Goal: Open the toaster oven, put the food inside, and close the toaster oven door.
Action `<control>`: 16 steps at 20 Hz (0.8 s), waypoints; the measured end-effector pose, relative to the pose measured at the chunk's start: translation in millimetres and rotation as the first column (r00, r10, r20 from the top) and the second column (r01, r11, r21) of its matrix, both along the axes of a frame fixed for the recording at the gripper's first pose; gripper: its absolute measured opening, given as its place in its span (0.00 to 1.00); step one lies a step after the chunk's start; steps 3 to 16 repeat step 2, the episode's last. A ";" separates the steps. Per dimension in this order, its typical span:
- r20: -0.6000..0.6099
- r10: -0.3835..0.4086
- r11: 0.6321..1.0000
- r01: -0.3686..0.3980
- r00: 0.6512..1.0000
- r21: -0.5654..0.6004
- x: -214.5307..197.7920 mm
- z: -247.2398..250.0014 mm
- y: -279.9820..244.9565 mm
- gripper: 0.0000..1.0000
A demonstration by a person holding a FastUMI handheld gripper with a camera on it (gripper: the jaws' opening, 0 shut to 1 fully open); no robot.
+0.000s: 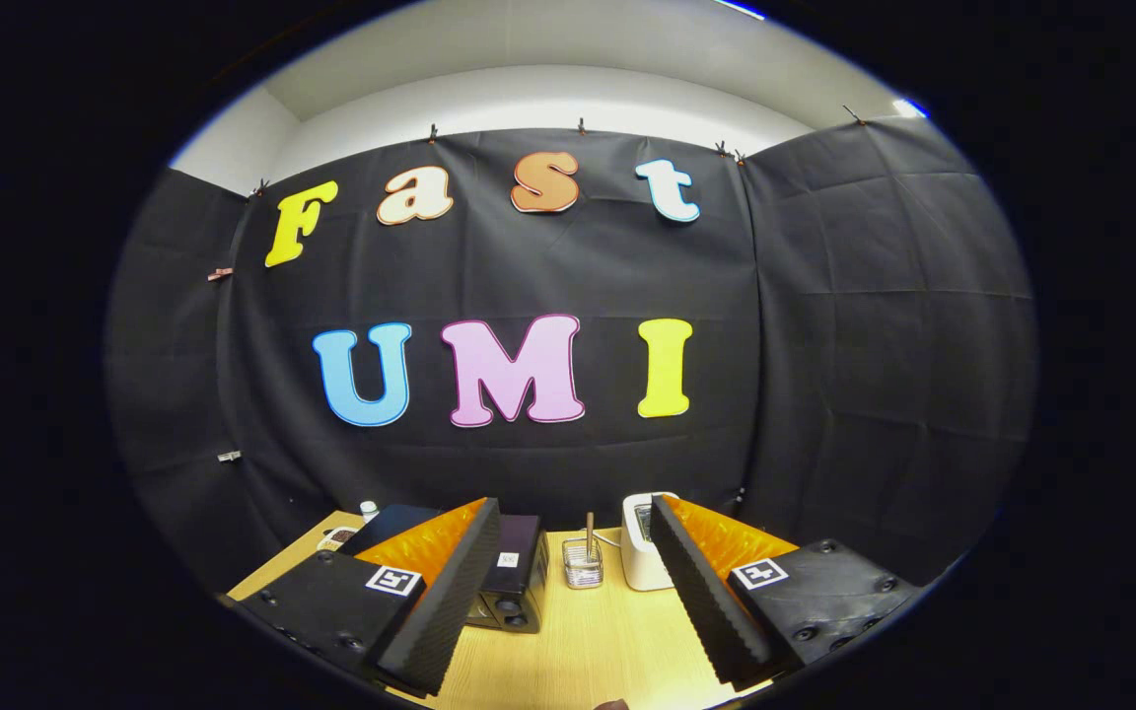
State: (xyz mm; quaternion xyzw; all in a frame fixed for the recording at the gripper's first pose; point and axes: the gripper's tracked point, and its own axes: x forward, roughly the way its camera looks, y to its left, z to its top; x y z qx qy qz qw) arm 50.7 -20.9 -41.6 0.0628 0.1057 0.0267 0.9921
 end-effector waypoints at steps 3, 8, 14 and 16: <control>0.000 0.001 1.000 -0.001 1.000 0.001 0.0 -0.6 0.2 0.98; 0.000 0.001 1.000 -0.001 1.000 0.001 0.0 -0.6 0.2 0.98; 0.000 0.001 1.000 -0.001 1.000 0.001 0.0 -0.6 0.2 0.98; 0.000 0.001 1.000 -0.001 1.000 0.001 0.0 -0.6 0.2 0.98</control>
